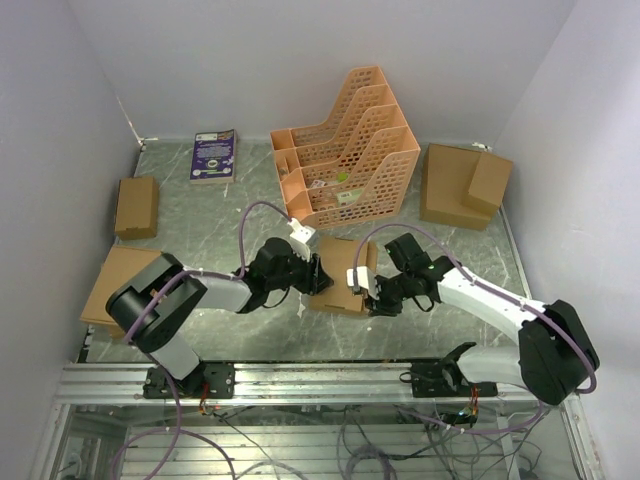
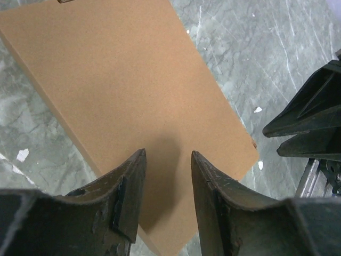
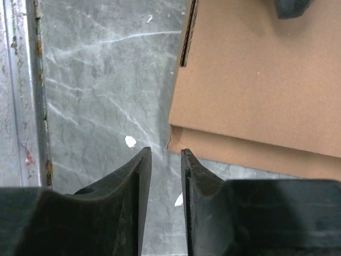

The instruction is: Fold the paper box

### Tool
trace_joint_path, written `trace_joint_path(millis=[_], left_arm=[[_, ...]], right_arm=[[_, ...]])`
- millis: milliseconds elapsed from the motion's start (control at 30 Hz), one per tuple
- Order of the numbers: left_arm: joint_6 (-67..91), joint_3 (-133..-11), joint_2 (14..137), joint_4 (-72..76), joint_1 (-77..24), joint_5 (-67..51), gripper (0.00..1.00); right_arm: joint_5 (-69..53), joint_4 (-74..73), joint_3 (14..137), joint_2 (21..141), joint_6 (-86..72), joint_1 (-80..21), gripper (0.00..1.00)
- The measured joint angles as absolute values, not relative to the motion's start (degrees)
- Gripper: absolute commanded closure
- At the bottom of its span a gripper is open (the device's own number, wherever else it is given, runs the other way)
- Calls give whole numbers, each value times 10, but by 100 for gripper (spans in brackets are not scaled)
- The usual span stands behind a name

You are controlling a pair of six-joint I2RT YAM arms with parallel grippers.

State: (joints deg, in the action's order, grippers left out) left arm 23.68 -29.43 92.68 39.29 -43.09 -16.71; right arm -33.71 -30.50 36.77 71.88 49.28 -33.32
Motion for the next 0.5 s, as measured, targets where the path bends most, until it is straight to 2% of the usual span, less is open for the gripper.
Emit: trace_joint_path(millis=[133,167,233,267,300,400,500], left_arm=[[240,-308,891,313,-429,-162,47],[240,-310,877,289,-428,-157,47],[241,-311,842,250,-428,-145,48],[241,-311,820,234,-428,-137,49],[243,-311,797,219,-428,-129,50],[258,-298,725,203,-428,-107,55],[296,-244,647,218,-428,-98,85]], right_arm=[[-344,-346,380,714,508,-318,61],[-342,-356,390,715,505,-311,65],[-328,-373,428,725,492,-297,89],[-319,-381,453,735,486,-291,96],[-308,-391,485,749,477,-284,100],[-267,-439,616,820,455,-264,100],[-220,-457,712,876,442,-258,100]])
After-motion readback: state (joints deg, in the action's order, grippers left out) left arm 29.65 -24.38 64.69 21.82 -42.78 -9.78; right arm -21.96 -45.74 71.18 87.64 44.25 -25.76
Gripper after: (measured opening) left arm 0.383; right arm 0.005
